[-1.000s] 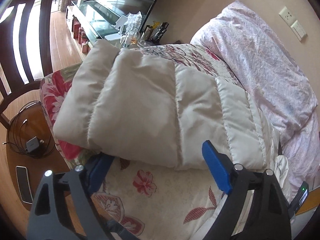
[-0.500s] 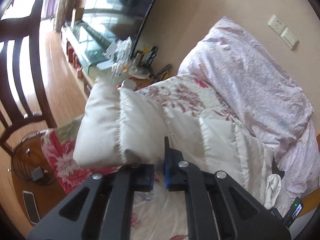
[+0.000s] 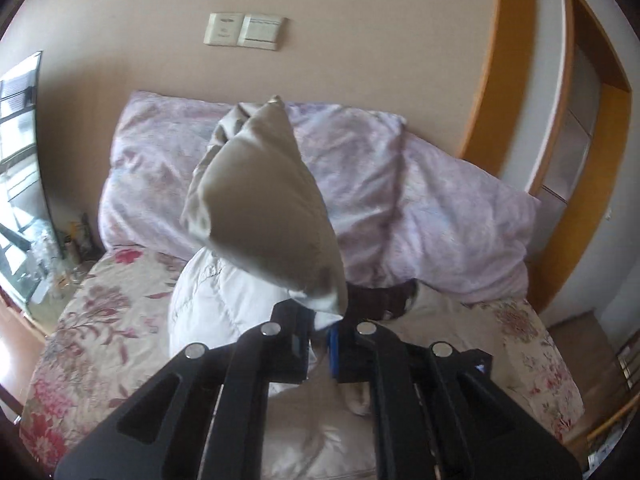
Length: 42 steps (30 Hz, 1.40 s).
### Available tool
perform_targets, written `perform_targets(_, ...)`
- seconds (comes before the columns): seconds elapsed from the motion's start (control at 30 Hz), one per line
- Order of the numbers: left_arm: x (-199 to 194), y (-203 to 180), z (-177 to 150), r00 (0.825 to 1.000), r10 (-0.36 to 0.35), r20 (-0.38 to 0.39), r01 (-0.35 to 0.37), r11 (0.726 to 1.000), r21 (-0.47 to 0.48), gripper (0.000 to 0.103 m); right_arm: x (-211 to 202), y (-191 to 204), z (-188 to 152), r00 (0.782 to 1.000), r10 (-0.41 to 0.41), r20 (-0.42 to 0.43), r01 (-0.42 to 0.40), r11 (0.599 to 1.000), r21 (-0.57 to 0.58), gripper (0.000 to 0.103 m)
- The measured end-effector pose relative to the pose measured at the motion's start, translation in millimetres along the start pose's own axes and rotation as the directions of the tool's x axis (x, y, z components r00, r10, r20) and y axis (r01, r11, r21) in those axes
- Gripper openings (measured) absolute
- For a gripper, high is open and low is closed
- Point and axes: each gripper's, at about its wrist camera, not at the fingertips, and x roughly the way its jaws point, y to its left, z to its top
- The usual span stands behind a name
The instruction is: Fold large clothes
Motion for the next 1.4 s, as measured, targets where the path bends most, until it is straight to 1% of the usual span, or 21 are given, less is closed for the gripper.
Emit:
perform_targets(0.07,22,-28,-9,0.997,-0.058,-0.049,0.060,0.998,0.025,0.007,0,-2,0,1.000,0.015,-0.001,-0.015,1.000,0.004,0.079)
perform_targets(0.13,41,-48,-21,0.992,-0.090,-0.092,0.094,0.994,0.047,0.007,-2,-3,0,1.000,0.021,-0.003,-0.021,1.000,0.006,0.079)
perform_targets(0.23,60,-71,-40,0.982,-0.111,-0.150,0.122,0.990,0.069,0.007,-9,-10,-3,1.000,0.011,0.008,-0.011,1.000,0.016,0.079)
perform_targets(0.33,72,-80,-59,0.974,-0.123,-0.193,0.140,0.987,0.080,0.007,-24,-29,-6,0.999,-0.006,0.034,0.003,0.997,0.077,0.079)
perform_targets(0.37,77,-84,-63,0.969,-0.127,-0.211,0.147,0.986,0.083,0.008,-29,-34,-6,0.999,-0.014,0.043,0.010,0.996,0.092,0.079)
perform_targets(0.43,86,-94,-74,0.958,-0.139,-0.252,0.169,0.980,0.103,0.009,-42,-48,-6,0.993,-0.086,0.077,0.077,0.990,0.120,0.079)
perform_targets(0.5,93,-110,-91,0.940,-0.158,-0.304,0.212,0.965,0.154,0.018,-56,-64,-6,0.977,-0.182,0.114,0.164,0.974,0.154,0.079)
perform_targets(0.53,94,-116,-99,0.928,-0.178,-0.329,0.245,0.953,0.177,0.028,-62,-72,-5,0.970,-0.209,0.124,0.186,0.967,0.176,0.079)
perform_targets(0.57,93,-121,-105,0.922,-0.191,-0.338,0.266,0.944,0.194,0.037,-69,-83,-4,0.963,-0.234,0.132,0.204,0.957,0.206,0.079)
perform_targets(0.6,90,-122,-107,0.920,-0.204,-0.336,0.281,0.938,0.202,0.041,-74,-93,-2,0.959,-0.248,0.136,0.213,0.950,0.229,0.079)
perform_targets(0.63,87,-122,-106,0.919,-0.220,-0.326,0.295,0.934,0.202,0.050,-79,-101,-1,0.956,-0.257,0.143,0.217,0.944,0.249,0.079)
perform_targets(0.67,81,-118,-103,0.926,-0.229,-0.301,0.296,0.934,0.199,0.059,-85,-108,1,0.951,-0.268,0.154,0.221,0.938,0.266,0.078)
perform_targets(0.73,68,-107,-90,0.951,-0.206,-0.232,0.255,0.945,0.207,0.066,-95,-114,5,0.944,-0.274,0.183,0.219,0.937,0.271,0.075)
perform_targets(0.8,60,-94,-79,0.973,-0.153,-0.175,0.190,0.957,0.221,0.066,-104,-114,10,0.942,-0.257,0.218,0.199,0.946,0.257,0.073)
perform_targets(0.87,59,-81,-68,0.986,-0.089,-0.141,0.120,0.966,0.231,0.066,-108,-105,15,0.946,-0.212,0.247,0.159,0.962,0.220,0.069)
perform_targets(0.93,61,-67,-65,0.991,-0.034,-0.129,0.063,0.971,0.231,0.066,-111,-93,15,0.953,-0.141,0.268,0.096,0.980,0.176,0.065)
perform_targets(1.03,71,-46,-64,0.989,0.039,-0.140,-0.006,0.974,0.226,0.067,-112,-71,18,0.959,-0.043,0.281,0.017,0.995,0.095,0.059)
perform_targets(1.07,74,-41,-65,0.988,0.057,-0.145,-0.023,0.974,0.226,0.067,-112,-64,19,0.958,-0.016,0.286,-0.004,0.998,0.068,0.059)
perform_targets(1.23,91,-10,-70,0.975,0.153,-0.159,-0.114,0.967,0.228,0.067,-112,-31,25,0.953,0.094,0.289,-0.089,0.996,-0.029,0.053)
perform_targets(1.3,96,-1,-72,0.971,0.168,-0.171,-0.129,0.967,0.220,0.067,-109,-21,27,0.954,0.127,0.273,-0.116,0.992,-0.054,0.050)
perform_targets(1.4,108,10,-77,0.964,0.187,-0.191,-0.146,0.966,0.213,0.067,-96,-13,28,0.961,0.134,0.241,-0.118,0.990,-0.081,0.049)
